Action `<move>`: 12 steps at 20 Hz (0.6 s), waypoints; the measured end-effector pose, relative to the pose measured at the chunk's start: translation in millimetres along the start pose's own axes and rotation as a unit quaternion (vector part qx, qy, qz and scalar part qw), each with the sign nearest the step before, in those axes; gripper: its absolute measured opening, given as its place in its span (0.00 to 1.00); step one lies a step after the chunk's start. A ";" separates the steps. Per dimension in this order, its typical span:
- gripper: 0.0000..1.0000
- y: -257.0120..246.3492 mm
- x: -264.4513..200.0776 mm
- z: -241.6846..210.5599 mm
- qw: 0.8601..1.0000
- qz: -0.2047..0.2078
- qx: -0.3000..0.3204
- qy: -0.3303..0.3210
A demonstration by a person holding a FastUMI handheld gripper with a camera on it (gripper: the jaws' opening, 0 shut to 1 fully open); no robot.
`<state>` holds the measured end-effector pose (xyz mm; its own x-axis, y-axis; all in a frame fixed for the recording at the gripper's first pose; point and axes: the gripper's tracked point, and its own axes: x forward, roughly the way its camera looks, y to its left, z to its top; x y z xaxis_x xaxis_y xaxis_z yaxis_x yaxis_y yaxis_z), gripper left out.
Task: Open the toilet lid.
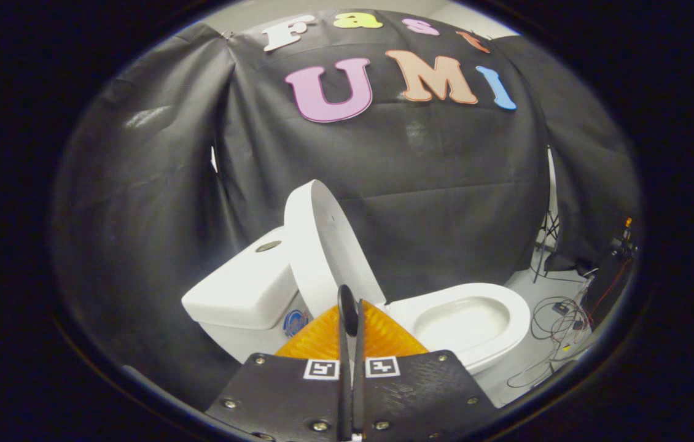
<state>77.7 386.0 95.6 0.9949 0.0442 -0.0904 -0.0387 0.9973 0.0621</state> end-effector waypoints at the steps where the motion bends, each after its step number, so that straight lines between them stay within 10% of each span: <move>1: 0.01 1.4 -0.6 0.3 1.000 -0.002 -0.003 -0.002; 12: 0.01 8.7 -1.2 -0.8 1.000 -0.006 -0.005 -0.003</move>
<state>76.1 394.6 95.4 0.9959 0.0322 -0.0851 -0.0280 0.9983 0.0503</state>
